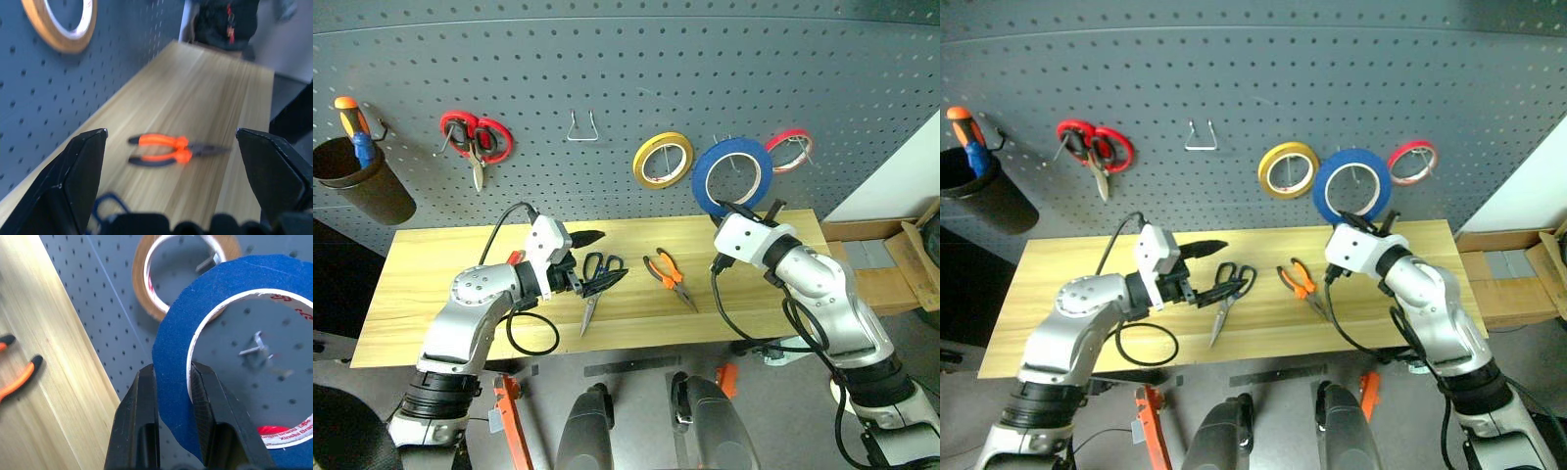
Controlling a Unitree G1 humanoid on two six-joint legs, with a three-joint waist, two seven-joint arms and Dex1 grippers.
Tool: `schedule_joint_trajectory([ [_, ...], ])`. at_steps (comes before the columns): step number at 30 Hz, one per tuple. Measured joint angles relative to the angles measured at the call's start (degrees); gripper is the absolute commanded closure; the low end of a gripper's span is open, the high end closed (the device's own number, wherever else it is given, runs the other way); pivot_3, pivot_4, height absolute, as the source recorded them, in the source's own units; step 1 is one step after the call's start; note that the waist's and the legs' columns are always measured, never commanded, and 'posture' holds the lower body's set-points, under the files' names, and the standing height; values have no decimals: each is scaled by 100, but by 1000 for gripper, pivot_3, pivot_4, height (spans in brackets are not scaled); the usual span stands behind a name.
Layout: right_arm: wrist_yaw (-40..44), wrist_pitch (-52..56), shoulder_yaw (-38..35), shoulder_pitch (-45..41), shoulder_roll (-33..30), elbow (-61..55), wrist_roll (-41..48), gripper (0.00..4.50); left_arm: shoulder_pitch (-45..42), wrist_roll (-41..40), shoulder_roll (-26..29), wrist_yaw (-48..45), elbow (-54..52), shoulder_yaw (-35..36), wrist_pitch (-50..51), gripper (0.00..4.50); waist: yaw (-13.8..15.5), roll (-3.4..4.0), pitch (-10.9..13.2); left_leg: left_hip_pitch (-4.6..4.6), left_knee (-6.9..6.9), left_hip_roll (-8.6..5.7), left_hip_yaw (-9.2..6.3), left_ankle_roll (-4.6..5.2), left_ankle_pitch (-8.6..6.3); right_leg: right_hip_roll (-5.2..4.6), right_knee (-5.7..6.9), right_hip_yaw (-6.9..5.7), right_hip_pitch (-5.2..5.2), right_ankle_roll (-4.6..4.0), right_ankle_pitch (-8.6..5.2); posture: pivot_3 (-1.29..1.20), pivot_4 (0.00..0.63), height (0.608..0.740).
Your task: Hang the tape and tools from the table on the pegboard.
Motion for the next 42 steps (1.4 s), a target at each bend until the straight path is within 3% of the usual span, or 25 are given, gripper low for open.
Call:
schedule_joint_trajectory([
  [20, -1223, -2473, 21, -1018, 359, 2951, -12, 3966, -176, -30, -28, -152, -154, 5, -459, 0, 26, -3, -3, 8, 6, 0, 16, 0, 1, 0, 12, 15, 0, 1, 5, -165, 267, 740],
  [31, -1184, -2494, 5, -602, 526, 2717, 11, 221, 15, -165, 152, -507, 340, 360, -1032, 0, 34, -5, -6, 9, 8, 0, 20, 0, 2, 0, 15, 20, 0, 1, 8, -163, 271, 740],
  [34, -930, -1656, -132, -31, 700, 1797, 233, 60, 188, -75, 417, -634, 540, 423, -1220, 0, 37, -9, -10, 11, 8, 4, 18, 0, 2, 3, 17, 18, -1, 1, 7, -166, 275, 740],
  [37, -485, 7, -220, 640, 1129, 578, 614, 60, 490, 58, 879, -931, 818, 457, -1417, 0, 18, -8, -11, 17, 7, 9, 19, 0, 2, 7, 25, 22, -3, 1, 7, -176, 276, 740],
  [42, -454, 2531, -218, 790, 2097, -373, 881, 60, 773, 306, 1433, -1494, 1467, 451, -1710, 0, 12, -10, -12, 28, 17, 9, 18, 0, 4, 7, 65, 32, -13, -2, 7, -189, 275, 740],
])
